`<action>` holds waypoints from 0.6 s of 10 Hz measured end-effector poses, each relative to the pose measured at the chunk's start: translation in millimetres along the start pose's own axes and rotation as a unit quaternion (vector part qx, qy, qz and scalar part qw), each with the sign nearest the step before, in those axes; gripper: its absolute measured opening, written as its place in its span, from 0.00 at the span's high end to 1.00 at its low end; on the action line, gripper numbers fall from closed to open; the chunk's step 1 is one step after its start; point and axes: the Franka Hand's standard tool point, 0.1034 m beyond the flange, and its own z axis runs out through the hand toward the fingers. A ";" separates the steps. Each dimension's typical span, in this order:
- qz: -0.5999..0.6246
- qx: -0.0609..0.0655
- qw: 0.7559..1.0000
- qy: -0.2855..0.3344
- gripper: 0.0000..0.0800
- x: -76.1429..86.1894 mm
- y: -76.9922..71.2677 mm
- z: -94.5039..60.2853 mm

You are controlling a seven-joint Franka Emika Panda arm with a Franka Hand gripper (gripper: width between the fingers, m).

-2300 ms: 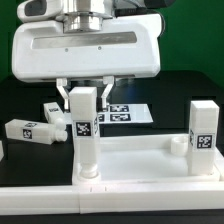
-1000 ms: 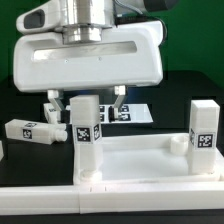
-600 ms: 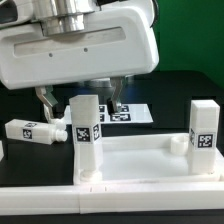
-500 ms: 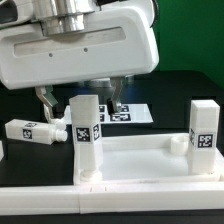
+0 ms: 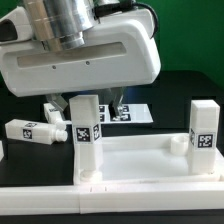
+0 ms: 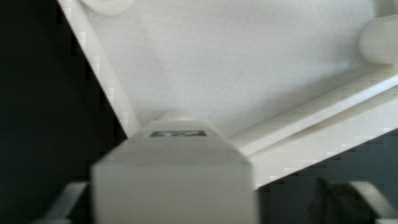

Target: Assemble desk

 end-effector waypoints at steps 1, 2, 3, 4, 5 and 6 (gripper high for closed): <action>0.000 -0.003 1.000 0.000 0.51 0.3 2.3 -0.1; 0.000 -0.007 1.000 0.000 0.63 0.9 6.3 -0.4; 0.006 -0.007 1.000 0.001 0.63 1.0 6.7 -0.3; 0.014 -0.008 1.000 0.000 0.63 1.2 7.4 0.2; 0.016 -0.008 1.000 0.001 0.64 3.4 9.1 0.0; 0.087 -0.005 0.996 0.003 0.64 5.2 9.7 0.4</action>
Offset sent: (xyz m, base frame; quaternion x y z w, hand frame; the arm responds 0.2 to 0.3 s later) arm 0.0000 0.0000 0.0000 0.0000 0.0000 0.0650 0.9979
